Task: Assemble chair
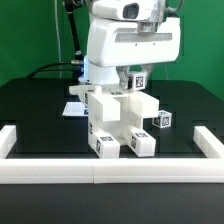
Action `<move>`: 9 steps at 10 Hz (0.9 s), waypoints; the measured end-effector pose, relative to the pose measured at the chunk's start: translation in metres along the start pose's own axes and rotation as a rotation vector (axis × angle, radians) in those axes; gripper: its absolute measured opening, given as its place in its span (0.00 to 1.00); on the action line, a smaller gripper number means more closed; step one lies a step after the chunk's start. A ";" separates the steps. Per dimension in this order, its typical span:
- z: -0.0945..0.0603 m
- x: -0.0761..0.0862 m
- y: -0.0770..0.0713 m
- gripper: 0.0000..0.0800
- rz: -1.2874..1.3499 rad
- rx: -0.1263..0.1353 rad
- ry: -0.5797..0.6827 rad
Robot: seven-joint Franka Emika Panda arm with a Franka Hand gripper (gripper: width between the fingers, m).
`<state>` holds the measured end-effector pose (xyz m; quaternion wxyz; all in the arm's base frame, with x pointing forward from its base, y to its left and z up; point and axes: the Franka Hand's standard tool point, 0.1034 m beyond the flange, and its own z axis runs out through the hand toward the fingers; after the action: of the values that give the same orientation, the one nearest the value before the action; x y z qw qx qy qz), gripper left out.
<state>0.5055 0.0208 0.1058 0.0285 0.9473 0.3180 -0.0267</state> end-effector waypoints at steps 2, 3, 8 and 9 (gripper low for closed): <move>0.000 0.000 0.000 0.35 0.013 0.000 0.000; 0.000 0.000 0.000 0.35 0.014 0.000 0.000; 0.000 0.000 -0.001 0.35 0.395 0.001 0.001; 0.000 0.000 -0.001 0.35 0.428 0.001 0.001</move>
Offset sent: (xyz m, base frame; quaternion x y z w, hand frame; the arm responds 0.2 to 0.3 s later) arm 0.0000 0.0000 0.0000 0.0000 0.0000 0.1296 0.9916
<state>0.5055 0.0216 0.1057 0.0328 0.9933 0.1094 -0.0199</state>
